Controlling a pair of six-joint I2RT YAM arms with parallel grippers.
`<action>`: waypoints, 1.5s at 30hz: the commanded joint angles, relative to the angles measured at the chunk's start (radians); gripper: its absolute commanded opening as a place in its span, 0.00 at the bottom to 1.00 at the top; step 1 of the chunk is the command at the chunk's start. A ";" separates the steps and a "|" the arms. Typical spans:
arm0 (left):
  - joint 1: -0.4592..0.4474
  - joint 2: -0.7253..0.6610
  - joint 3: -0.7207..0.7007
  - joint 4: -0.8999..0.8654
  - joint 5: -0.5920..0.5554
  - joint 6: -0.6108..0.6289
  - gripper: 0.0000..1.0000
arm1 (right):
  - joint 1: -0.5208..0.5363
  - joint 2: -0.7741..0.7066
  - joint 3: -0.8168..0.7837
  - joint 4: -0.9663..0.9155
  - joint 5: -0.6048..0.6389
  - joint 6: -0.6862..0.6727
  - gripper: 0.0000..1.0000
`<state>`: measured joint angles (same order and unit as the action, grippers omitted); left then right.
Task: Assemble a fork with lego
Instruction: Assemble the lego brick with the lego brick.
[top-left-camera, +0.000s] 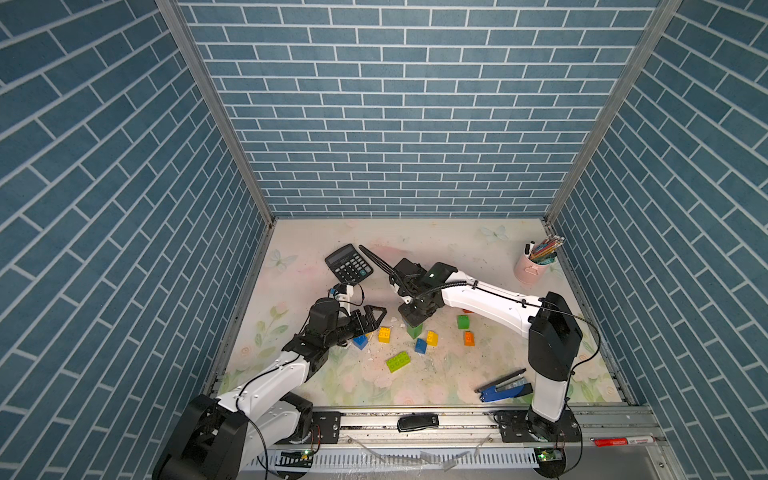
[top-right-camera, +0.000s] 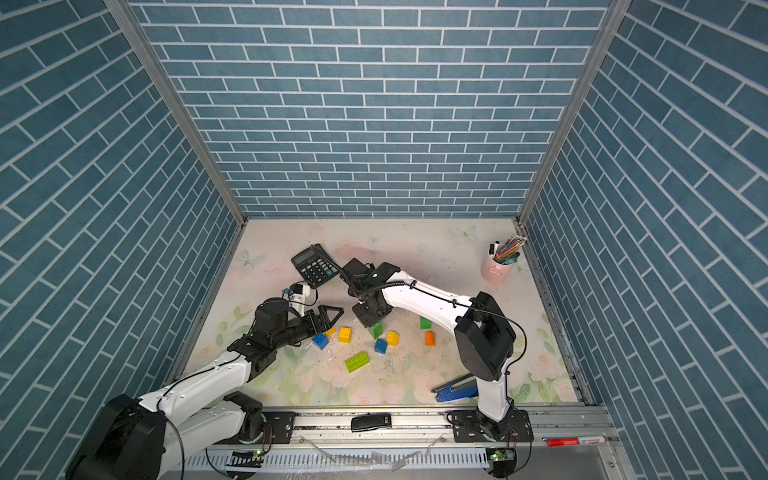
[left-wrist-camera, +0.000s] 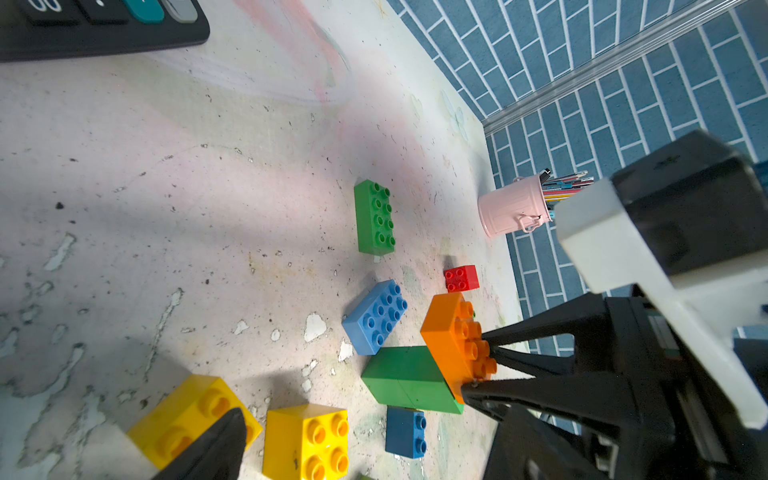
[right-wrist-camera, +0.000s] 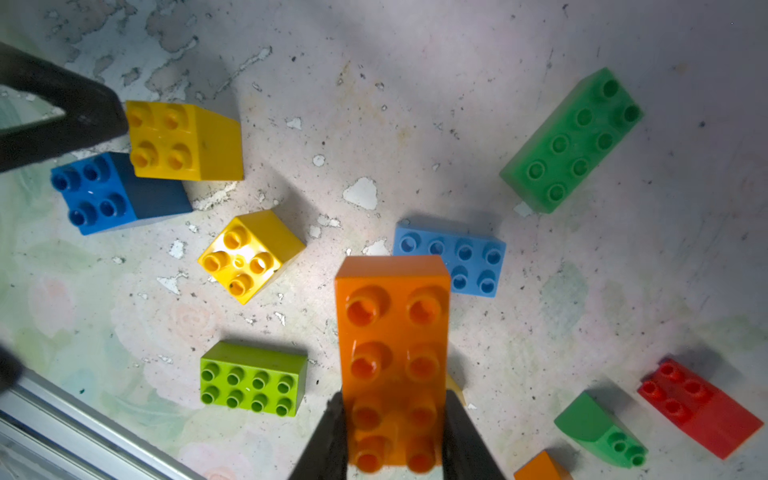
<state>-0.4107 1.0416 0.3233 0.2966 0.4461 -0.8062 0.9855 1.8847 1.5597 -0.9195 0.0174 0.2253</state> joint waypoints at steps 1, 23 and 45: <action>0.006 -0.004 0.005 -0.018 -0.002 0.024 0.98 | 0.004 0.079 -0.064 -0.088 -0.032 -0.053 0.06; 0.005 0.007 0.023 -0.028 0.002 0.033 0.98 | -0.010 0.086 -0.042 -0.112 -0.017 -0.116 0.02; 0.006 0.044 0.030 0.000 0.012 0.033 0.98 | -0.023 0.159 0.053 -0.217 0.001 0.116 0.00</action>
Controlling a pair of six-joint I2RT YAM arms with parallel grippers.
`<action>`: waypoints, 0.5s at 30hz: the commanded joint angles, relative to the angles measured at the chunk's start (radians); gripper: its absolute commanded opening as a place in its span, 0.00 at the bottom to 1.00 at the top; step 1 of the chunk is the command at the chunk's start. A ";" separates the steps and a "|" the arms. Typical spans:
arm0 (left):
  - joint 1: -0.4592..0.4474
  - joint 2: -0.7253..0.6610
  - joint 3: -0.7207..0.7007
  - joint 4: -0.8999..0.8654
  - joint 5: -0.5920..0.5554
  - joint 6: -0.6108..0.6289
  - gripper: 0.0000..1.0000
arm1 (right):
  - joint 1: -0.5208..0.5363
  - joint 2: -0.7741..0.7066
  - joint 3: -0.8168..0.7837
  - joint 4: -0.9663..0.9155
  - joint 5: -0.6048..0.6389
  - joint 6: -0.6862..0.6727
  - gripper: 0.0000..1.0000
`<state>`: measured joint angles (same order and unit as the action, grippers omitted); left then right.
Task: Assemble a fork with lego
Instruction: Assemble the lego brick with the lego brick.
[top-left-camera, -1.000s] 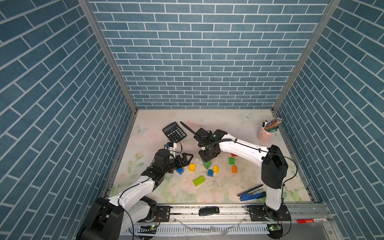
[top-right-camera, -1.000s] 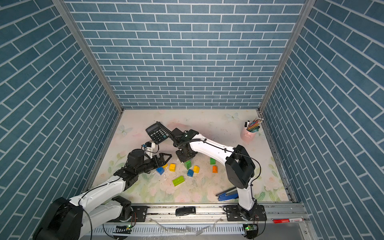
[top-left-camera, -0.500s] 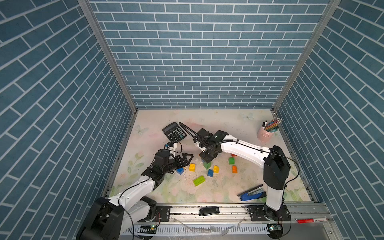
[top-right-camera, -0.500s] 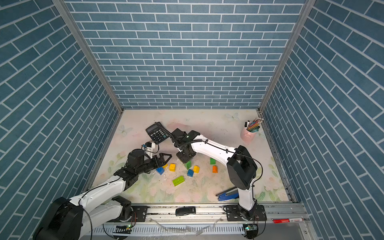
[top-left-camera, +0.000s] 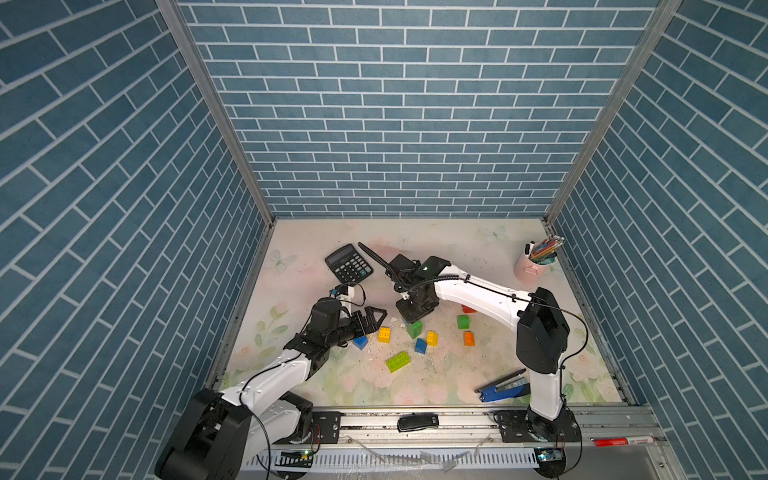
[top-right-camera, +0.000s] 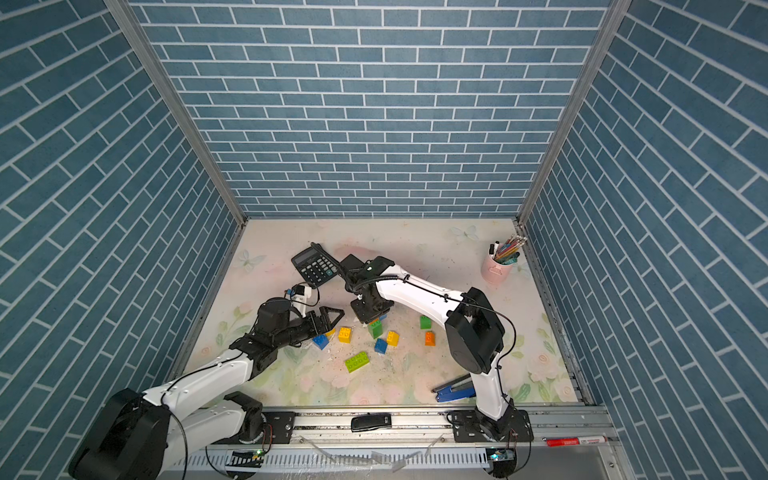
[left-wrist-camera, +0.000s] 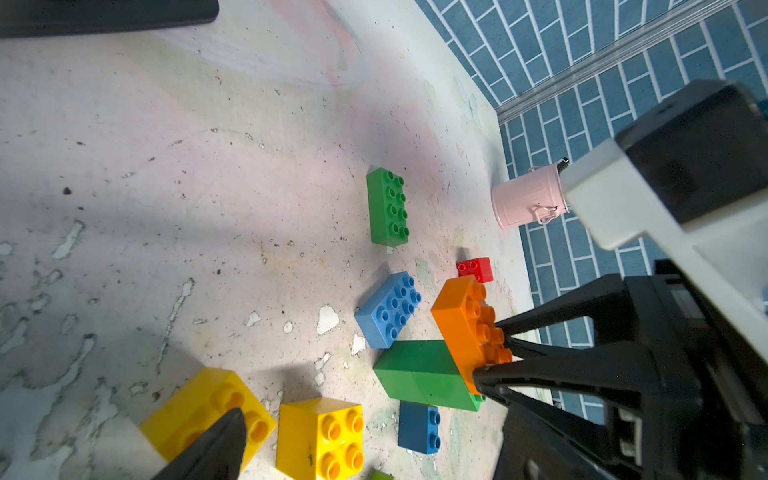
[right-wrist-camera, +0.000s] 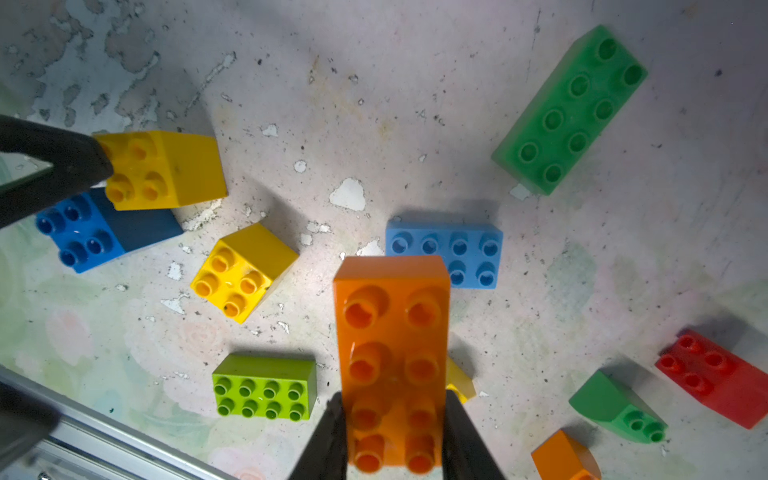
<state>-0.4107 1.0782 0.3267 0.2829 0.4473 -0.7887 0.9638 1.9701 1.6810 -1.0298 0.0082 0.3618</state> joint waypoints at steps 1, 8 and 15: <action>0.005 0.008 0.027 0.016 0.012 0.017 0.98 | -0.003 0.072 -0.074 -0.100 0.015 -0.039 0.00; 0.005 -0.024 0.043 -0.035 -0.004 0.041 0.98 | -0.007 0.033 -0.090 -0.043 -0.043 -0.046 0.10; 0.005 -0.031 0.056 -0.049 -0.007 0.048 0.98 | -0.012 -0.075 -0.056 0.058 -0.051 -0.024 0.74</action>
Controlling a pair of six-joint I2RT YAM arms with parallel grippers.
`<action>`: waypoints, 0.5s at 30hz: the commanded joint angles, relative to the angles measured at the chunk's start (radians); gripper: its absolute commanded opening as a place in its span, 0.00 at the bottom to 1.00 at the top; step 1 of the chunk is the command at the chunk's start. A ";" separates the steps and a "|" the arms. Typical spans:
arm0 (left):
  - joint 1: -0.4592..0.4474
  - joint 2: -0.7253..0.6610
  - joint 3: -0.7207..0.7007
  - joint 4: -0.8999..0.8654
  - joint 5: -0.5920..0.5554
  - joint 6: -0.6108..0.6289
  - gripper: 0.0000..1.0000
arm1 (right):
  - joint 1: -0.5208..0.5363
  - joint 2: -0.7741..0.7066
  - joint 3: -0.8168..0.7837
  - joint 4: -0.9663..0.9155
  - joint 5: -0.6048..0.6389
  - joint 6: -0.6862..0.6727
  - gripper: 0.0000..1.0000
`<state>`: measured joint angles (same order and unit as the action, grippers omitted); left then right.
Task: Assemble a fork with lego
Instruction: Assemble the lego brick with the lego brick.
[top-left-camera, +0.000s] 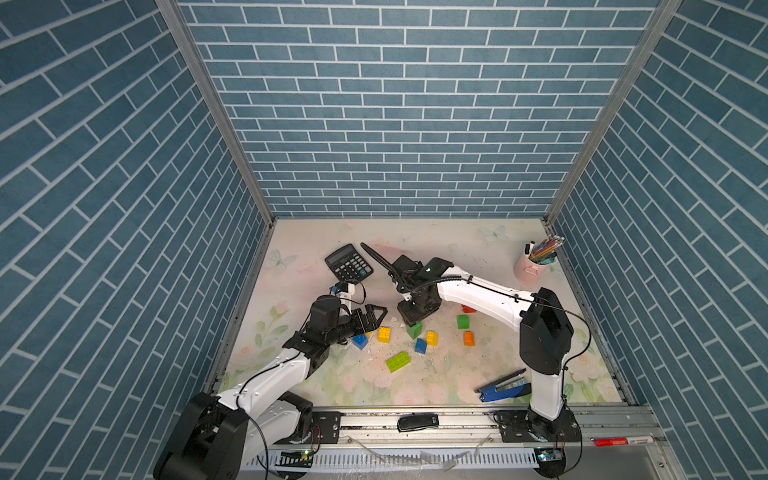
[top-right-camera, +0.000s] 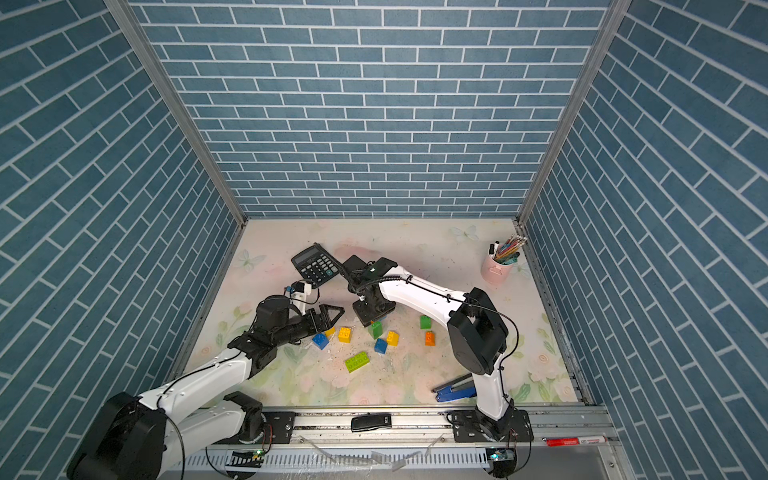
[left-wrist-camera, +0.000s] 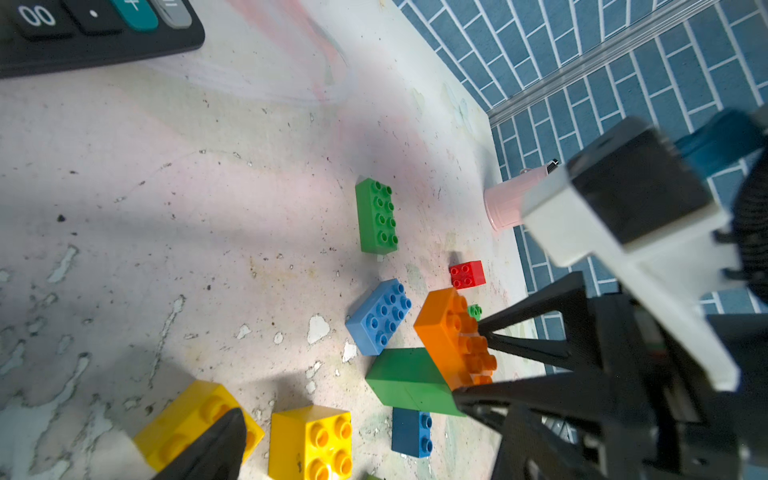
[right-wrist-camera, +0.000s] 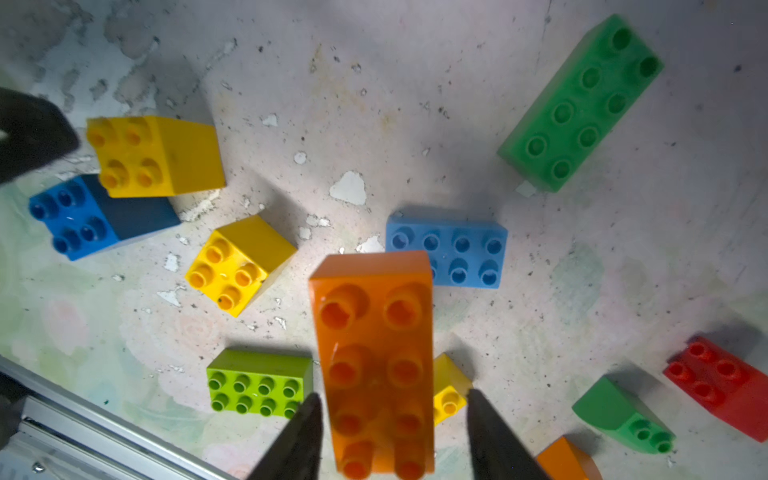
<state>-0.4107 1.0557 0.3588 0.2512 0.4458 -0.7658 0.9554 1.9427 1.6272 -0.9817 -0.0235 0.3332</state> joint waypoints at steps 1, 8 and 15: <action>0.005 -0.010 0.025 -0.023 -0.005 0.027 0.98 | -0.006 -0.064 -0.005 0.025 -0.015 0.012 0.77; 0.010 -0.051 0.024 -0.076 -0.039 0.036 0.98 | 0.008 -0.215 -0.155 0.186 0.050 0.020 0.68; 0.103 -0.198 -0.072 -0.109 -0.028 -0.026 0.96 | 0.131 -0.319 -0.293 0.359 -0.030 -0.192 0.65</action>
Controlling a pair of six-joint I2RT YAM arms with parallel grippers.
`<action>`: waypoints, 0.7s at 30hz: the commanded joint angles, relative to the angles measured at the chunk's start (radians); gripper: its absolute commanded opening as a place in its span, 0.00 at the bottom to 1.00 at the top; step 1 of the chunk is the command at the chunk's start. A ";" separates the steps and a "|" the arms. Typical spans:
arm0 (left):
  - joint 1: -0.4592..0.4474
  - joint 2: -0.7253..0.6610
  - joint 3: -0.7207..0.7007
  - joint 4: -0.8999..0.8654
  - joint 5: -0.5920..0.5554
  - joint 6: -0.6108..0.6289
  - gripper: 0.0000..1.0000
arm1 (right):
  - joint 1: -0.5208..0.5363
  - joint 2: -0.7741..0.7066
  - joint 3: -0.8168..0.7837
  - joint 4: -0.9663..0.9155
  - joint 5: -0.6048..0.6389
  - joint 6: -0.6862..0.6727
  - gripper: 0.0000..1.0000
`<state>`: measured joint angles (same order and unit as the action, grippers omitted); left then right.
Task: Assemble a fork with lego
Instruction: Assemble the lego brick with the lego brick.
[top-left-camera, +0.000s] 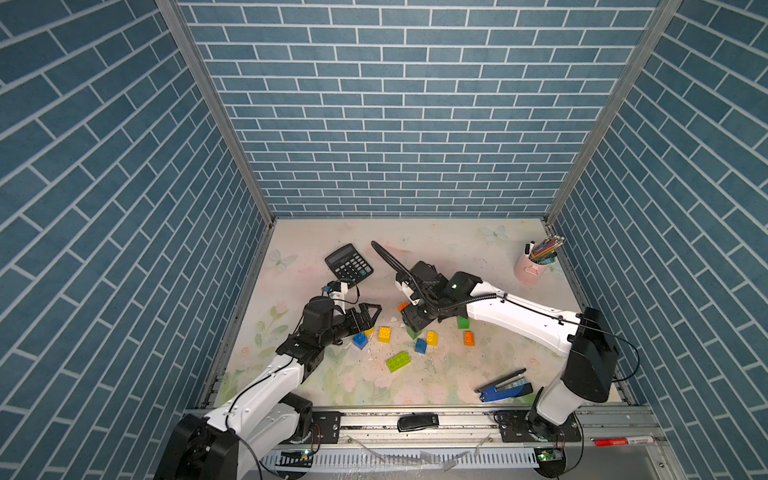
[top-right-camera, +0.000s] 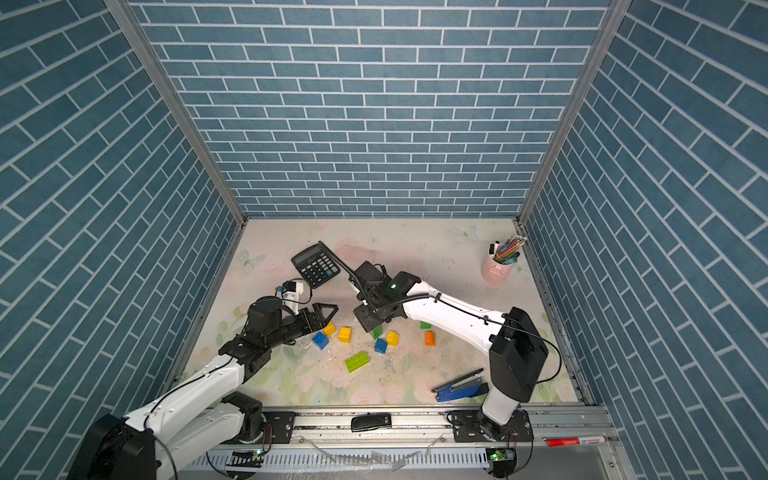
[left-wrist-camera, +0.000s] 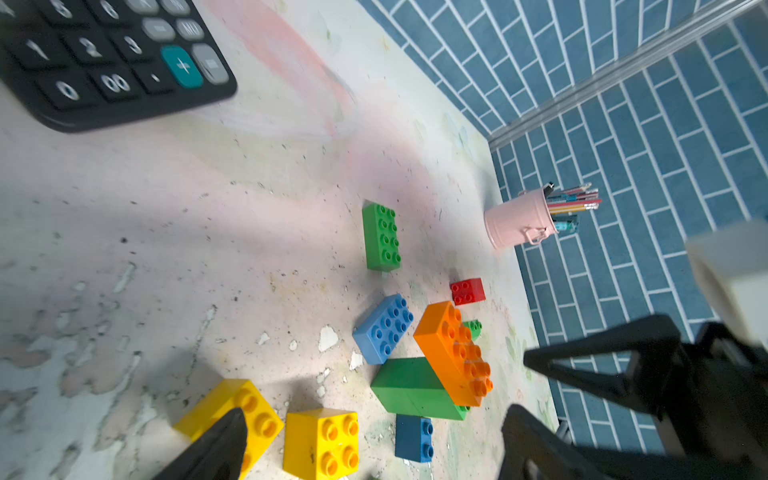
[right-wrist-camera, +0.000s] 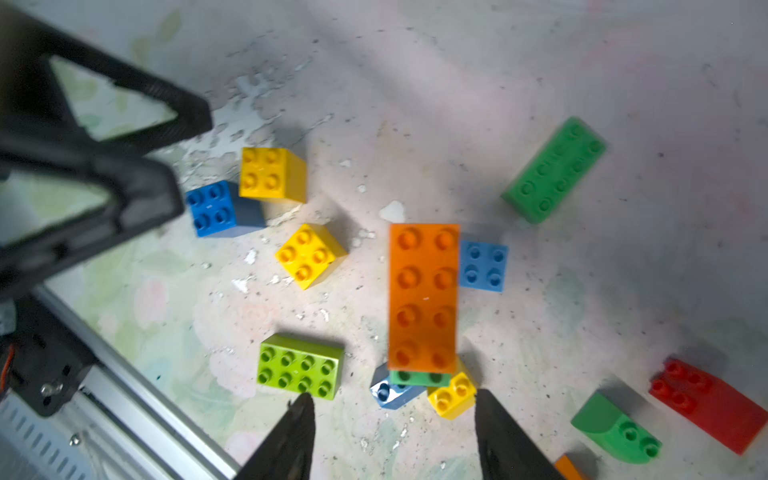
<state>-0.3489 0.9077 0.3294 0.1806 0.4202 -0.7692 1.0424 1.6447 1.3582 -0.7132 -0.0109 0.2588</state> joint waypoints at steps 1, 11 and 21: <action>0.059 -0.072 -0.054 -0.048 0.005 -0.031 0.96 | 0.055 -0.014 -0.021 0.087 -0.066 -0.135 0.68; 0.258 -0.325 -0.144 -0.170 0.092 -0.110 0.95 | 0.165 0.014 -0.130 0.226 -0.194 -0.335 0.70; 0.391 -0.387 -0.164 -0.202 0.182 -0.142 0.94 | 0.173 0.056 -0.209 0.225 -0.231 -0.651 0.62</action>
<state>0.0254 0.5262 0.1677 -0.0017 0.5594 -0.9066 1.2102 1.6730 1.1580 -0.4835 -0.1928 -0.2123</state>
